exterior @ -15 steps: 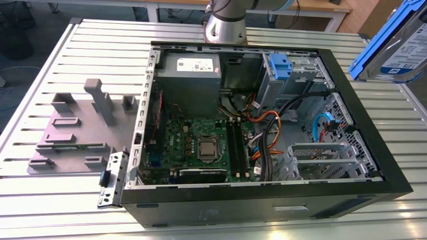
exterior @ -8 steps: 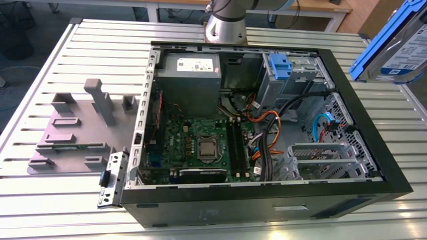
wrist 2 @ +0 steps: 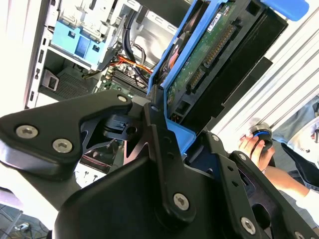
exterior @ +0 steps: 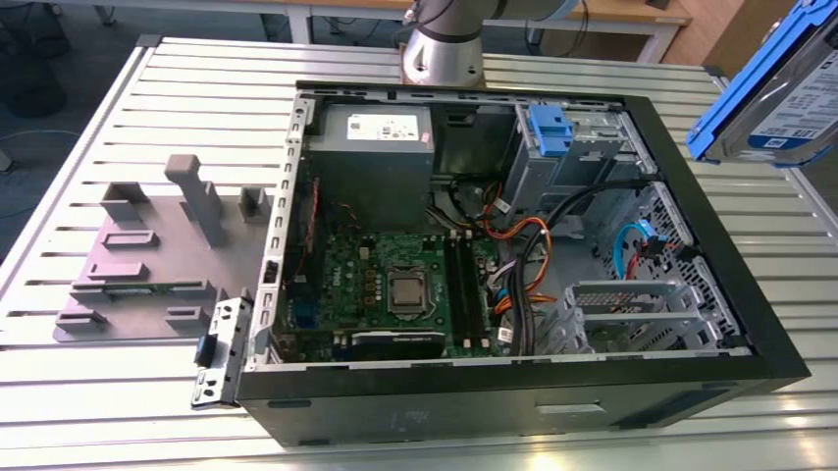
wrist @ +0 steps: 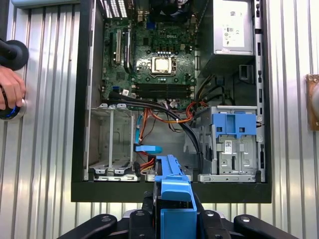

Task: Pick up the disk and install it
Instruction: 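Pick up the disk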

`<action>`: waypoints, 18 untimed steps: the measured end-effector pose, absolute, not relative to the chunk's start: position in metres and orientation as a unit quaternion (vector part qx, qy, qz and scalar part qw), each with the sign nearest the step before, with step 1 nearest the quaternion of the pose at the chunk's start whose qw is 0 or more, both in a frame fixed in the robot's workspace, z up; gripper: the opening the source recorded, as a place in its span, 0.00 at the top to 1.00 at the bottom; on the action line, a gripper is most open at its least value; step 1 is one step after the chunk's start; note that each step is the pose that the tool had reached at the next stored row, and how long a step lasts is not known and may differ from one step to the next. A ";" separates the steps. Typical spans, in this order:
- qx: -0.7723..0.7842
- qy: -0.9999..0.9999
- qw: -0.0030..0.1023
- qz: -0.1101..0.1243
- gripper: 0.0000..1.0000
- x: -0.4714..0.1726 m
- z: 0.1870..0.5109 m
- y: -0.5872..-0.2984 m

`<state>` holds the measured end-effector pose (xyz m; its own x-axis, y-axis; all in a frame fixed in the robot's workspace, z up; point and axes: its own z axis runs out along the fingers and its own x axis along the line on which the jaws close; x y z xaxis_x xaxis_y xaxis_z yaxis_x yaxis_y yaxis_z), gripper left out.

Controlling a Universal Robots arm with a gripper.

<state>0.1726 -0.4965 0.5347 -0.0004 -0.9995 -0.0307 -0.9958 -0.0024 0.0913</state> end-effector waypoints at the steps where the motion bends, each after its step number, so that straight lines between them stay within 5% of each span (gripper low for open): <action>1: 0.707 -0.706 0.021 -0.043 0.63 0.173 0.535 -0.497; 18: 0.707 -0.706 0.022 -0.043 0.63 0.173 0.534 -0.501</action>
<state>0.1726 -0.5007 0.5336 -0.0004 -0.9995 -0.0306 -0.9958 -0.0024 0.0913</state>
